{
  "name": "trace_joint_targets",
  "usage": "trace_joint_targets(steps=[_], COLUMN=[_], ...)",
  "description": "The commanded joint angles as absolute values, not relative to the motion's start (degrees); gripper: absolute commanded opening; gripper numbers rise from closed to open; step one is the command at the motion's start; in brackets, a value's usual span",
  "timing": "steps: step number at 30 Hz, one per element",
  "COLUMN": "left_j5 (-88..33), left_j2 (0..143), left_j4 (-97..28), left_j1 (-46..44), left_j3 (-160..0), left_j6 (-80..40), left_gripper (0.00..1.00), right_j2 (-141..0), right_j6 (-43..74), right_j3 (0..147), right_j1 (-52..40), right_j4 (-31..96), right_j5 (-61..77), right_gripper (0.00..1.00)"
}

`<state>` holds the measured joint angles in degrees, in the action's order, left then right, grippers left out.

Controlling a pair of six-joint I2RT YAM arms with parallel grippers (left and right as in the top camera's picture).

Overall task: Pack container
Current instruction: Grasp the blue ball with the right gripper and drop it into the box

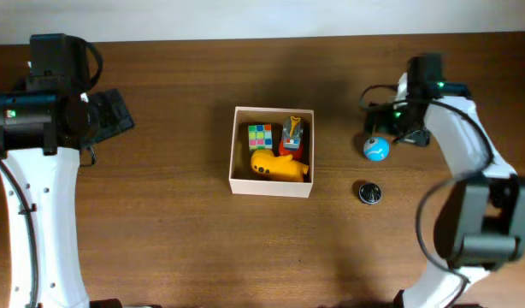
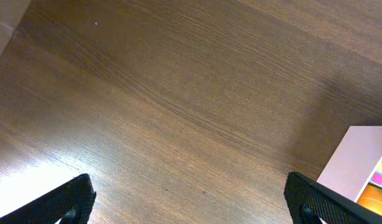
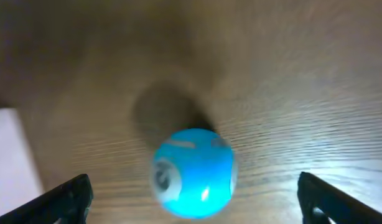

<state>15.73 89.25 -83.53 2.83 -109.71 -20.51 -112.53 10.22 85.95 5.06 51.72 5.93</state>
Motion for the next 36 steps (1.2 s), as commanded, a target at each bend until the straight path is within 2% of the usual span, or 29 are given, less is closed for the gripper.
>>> trace_joint_targets(steps=[1, 5, 7, 10, 15, 28, 36], left_j5=[16.3, 16.3, 16.3, 16.3, 16.3, 16.3, 16.3], left_j2=[89.1, 89.1, 89.1, 89.1, 89.1, 89.1, 89.1], left_j4=[-83.6, -83.6, -83.6, -83.6, -83.6, -83.6, -83.6], left_j1=[3.2, 3.2, 3.2, 3.2, 3.2, 3.2, 3.2], left_j3=[-109.8, -109.8, -109.8, -109.8, -109.8, -109.8, -109.8], left_j6=[-19.6, -19.6, -19.6, -19.6, -19.6, -19.6, -19.6], left_gripper=[0.99, 0.99, 0.99, 0.99, 0.99, 0.99, 0.99], right_j2=[-116.4, -119.2, -119.5, -119.6, -118.5, -105.6, -105.4], right_j6=[11.2, 11.2, 11.4, 11.4, 11.2, 9.9, 9.9], right_j3=[85.4, 85.4, 85.3, 85.2, 85.7, 102.1, 101.9], right_j1=[5.2, 5.1, 5.1, 4.7, 2.7, -12.0, -25.9], right_j4=[51.8, 51.8, 51.8, 51.8, 52.9, 64.6, 64.1], right_j5=[7.3, 7.3, 7.5, 8.5, 8.4, 8.4, 8.4], right_gripper=[0.94, 0.86, 0.77, 0.56, 0.43, 0.41, 0.42])
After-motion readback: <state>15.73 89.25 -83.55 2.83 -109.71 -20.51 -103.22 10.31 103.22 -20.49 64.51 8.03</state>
